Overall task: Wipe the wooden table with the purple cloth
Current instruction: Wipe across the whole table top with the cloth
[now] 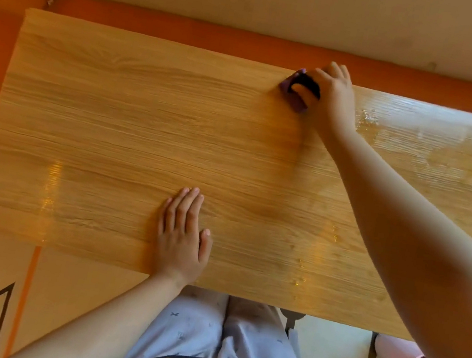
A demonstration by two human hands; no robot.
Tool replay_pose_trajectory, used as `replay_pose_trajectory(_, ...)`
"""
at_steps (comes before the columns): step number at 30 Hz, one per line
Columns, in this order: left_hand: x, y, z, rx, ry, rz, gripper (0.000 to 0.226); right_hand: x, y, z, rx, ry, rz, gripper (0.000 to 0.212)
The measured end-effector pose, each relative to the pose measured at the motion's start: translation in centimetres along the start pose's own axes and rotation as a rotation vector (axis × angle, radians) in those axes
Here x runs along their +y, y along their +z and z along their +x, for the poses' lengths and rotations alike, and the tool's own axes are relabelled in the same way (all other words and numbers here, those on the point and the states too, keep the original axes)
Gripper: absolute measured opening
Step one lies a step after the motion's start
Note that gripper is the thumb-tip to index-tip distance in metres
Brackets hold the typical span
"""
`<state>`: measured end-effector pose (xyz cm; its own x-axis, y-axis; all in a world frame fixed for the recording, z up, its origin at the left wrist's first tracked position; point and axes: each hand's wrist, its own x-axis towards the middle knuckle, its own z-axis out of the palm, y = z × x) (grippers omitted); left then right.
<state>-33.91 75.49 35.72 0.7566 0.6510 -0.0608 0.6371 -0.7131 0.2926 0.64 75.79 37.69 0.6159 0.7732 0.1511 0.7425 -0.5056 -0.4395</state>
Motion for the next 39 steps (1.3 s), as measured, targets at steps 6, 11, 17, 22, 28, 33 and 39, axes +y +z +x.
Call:
replay_pose_trajectory(6, 0.1, -0.2, 0.1, -0.040, -0.011, 0.017, 0.059, -1.4, 0.5, -4.3, -0.050, -0.099, 0.067, 0.027)
replay_pose_trajectory(11, 0.1, -0.2, 0.0, -0.023, -0.001, 0.005, 0.059, -2.2, 0.2, -10.1, -0.165, -0.252, 0.102, 0.025)
replay_pose_trajectory(17, 0.3, -0.2, 0.1, -0.008, -0.002, 0.021, 0.059, -0.8, 0.0, -4.8, -0.152, -0.149, 0.104, 0.029)
replay_pose_trajectory(22, 0.3, -0.2, 0.1, 0.001, -0.014, 0.026, 0.058, 0.4, 0.5, 1.2, 0.010, 0.074, 0.061, 0.030)
replay_pose_trajectory(28, 0.5, -0.1, 0.0, 0.020, -0.018, 0.013, 0.058, 2.9, -0.5, 0.3, 0.125, 0.260, 0.070, 0.028)
replay_pose_trajectory(33, 0.5, -0.2, -0.1, 0.024, -0.025, 0.005, 0.058, 9.4, -4.8, -3.5, 0.215, 0.529, 0.032, 0.032)
replay_pose_trajectory(39, 0.4, -0.2, -0.1, 0.019, -0.032, -0.005, 0.059, 8.6, -5.4, -4.5, 0.254, 0.704, -0.035, 0.027)
